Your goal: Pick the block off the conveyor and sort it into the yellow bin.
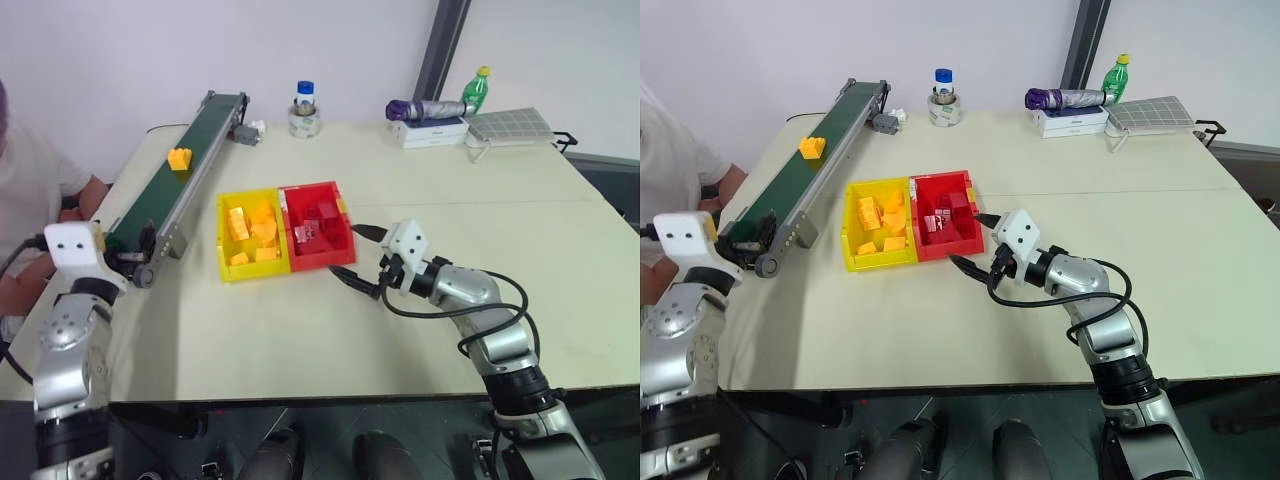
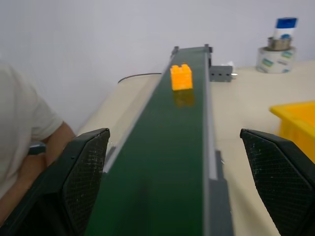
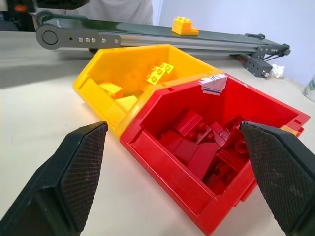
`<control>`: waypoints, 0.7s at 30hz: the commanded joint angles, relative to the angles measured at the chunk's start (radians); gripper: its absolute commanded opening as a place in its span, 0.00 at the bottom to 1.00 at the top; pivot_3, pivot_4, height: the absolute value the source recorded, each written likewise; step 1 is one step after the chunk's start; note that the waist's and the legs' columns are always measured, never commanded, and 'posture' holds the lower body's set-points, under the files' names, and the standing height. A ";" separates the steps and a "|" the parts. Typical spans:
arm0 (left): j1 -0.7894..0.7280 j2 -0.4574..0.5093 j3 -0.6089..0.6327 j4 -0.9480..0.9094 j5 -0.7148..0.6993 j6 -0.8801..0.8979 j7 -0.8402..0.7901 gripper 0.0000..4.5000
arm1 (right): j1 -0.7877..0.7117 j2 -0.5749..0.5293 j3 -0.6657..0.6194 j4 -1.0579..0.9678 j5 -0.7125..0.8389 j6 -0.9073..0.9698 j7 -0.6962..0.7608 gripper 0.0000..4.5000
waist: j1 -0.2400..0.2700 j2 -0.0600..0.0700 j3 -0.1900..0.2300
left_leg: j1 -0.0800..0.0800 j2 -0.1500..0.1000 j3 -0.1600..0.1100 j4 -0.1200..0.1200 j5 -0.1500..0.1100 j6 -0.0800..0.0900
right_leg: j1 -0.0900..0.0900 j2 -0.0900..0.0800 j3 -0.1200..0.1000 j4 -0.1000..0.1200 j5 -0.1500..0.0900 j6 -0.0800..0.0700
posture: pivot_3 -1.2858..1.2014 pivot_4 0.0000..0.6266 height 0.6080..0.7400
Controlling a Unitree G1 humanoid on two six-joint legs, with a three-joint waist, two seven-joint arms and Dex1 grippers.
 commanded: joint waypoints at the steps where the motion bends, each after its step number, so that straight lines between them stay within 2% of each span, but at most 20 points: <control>1: -0.076 0.030 -0.023 0.061 0.031 0.039 0.026 1.00 | -0.010 0.006 -0.004 -0.028 0.007 -0.015 -0.004 1.00 | -0.001 0.000 0.000 | 0.000 0.000 0.000 0.000 0.000 0.000 | 0.000 0.000 0.000 0.000 0.000 0.000 | 0.52 0.24 1.00; 12: -0.367 0.138 -0.104 0.371 0.087 0.121 -0.011 1.00 | 0.003 0.002 -0.008 -0.046 0.001 -0.011 -0.015 1.00 | -0.003 0.000 0.000 | 0.000 0.000 0.000 0.000 0.000 0.000 | -0.001 0.001 -0.001 0.000 0.002 0.004 | 0.52 0.24 1.00; 21: -0.498 0.142 -0.174 0.582 0.118 0.085 -0.089 1.00 | 0.006 0.001 -0.005 -0.053 -0.005 -0.014 -0.023 1.00 | -0.003 0.000 0.000 | 0.000 0.000 0.000 0.000 0.000 0.000 | -0.001 0.001 -0.001 0.001 0.003 0.005 | 0.52 0.24 1.00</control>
